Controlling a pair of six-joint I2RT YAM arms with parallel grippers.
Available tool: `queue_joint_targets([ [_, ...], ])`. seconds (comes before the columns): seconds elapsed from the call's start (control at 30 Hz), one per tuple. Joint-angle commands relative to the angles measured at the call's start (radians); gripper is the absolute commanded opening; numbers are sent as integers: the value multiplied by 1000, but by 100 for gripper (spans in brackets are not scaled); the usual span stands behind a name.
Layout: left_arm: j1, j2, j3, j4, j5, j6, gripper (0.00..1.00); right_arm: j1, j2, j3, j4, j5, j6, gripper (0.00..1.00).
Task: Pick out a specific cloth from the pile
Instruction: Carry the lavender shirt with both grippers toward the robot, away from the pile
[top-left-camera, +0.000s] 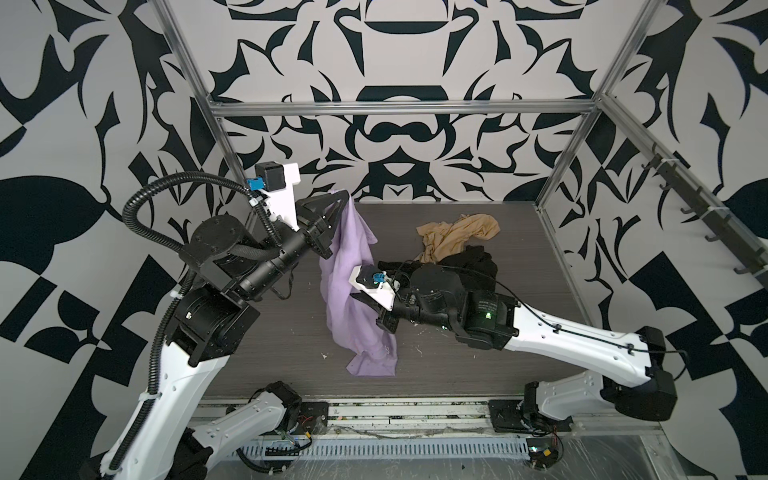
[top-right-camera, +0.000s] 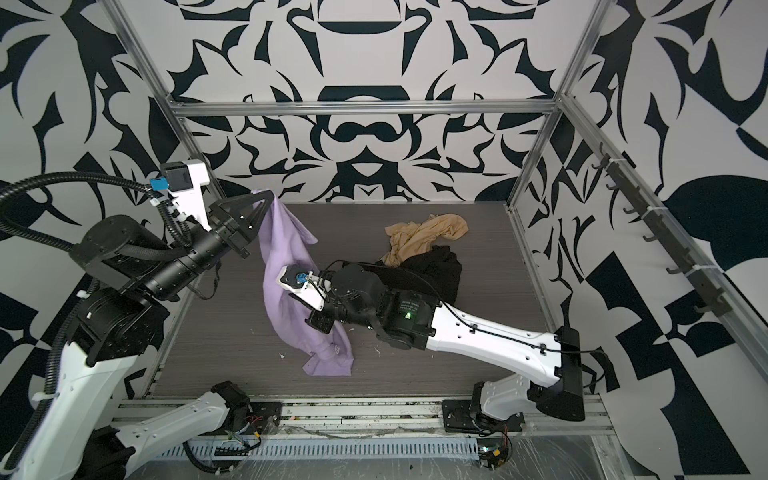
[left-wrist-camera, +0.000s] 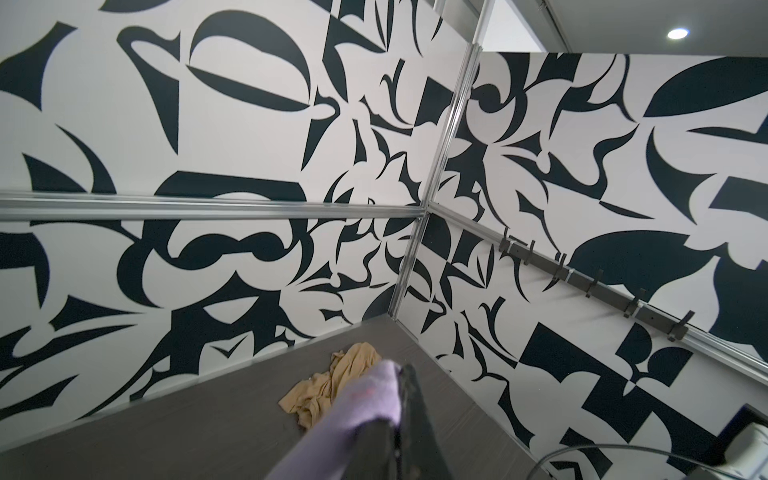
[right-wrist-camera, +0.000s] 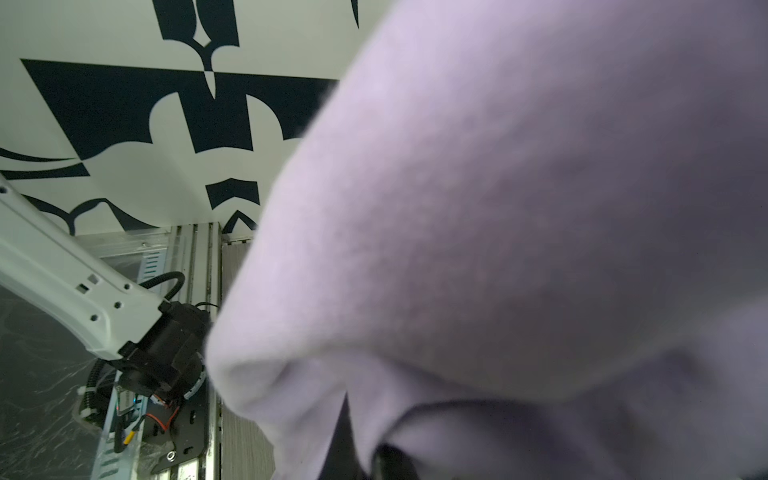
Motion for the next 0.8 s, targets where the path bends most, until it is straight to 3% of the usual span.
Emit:
queue_joint_targets([
  [0.0, 4, -20, -6, -28, -25, -26, 0, -23, -62, -22, 86, 15, -11, 0],
  [0.77, 4, -145, -180, -170, -93, -131, 0, -70, -134, -231, 37, -48, 80, 0],
])
